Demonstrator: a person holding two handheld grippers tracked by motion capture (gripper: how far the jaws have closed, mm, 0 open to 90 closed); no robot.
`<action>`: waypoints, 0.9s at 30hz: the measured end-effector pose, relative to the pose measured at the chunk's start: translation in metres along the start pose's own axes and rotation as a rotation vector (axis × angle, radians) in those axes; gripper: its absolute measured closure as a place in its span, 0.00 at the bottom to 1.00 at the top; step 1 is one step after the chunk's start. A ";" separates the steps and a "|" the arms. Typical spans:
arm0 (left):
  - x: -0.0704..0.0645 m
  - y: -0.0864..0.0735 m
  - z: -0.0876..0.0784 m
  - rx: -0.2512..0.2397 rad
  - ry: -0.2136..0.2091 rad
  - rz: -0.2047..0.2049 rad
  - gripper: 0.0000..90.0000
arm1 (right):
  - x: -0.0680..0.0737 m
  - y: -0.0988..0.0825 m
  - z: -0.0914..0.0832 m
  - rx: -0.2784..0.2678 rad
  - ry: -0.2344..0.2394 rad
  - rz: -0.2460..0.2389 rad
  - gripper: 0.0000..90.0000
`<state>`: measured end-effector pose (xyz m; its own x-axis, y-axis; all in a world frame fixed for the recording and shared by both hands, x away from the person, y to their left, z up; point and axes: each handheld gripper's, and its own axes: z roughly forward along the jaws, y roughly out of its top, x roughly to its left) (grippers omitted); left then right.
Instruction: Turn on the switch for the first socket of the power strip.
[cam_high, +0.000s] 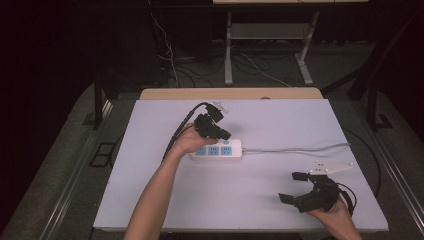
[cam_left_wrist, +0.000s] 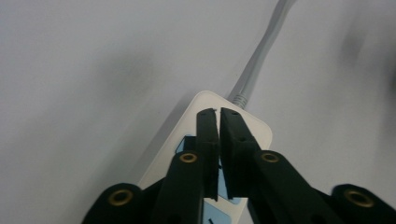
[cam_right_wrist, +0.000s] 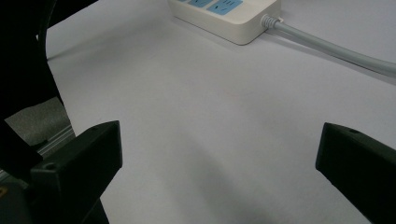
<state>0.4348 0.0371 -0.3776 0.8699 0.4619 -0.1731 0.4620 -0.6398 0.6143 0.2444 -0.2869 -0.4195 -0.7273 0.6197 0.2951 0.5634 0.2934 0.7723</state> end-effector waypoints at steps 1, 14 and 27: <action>0.001 0.000 0.001 0.005 -0.002 0.002 0.99 | 0.000 0.000 0.000 0.000 0.001 0.001 0.00; 0.006 -0.003 0.018 0.040 0.015 -0.011 0.99 | 0.000 0.000 0.000 0.004 0.003 0.001 0.00; 0.008 -0.006 0.029 0.051 0.023 -0.003 0.99 | 0.000 0.000 -0.001 -0.001 0.002 0.001 0.00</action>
<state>0.4440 0.0269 -0.4056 0.8643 0.4779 -0.1568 0.4735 -0.6682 0.5738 0.2435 -0.2878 -0.4190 -0.7274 0.6186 0.2971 0.5640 0.2921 0.7724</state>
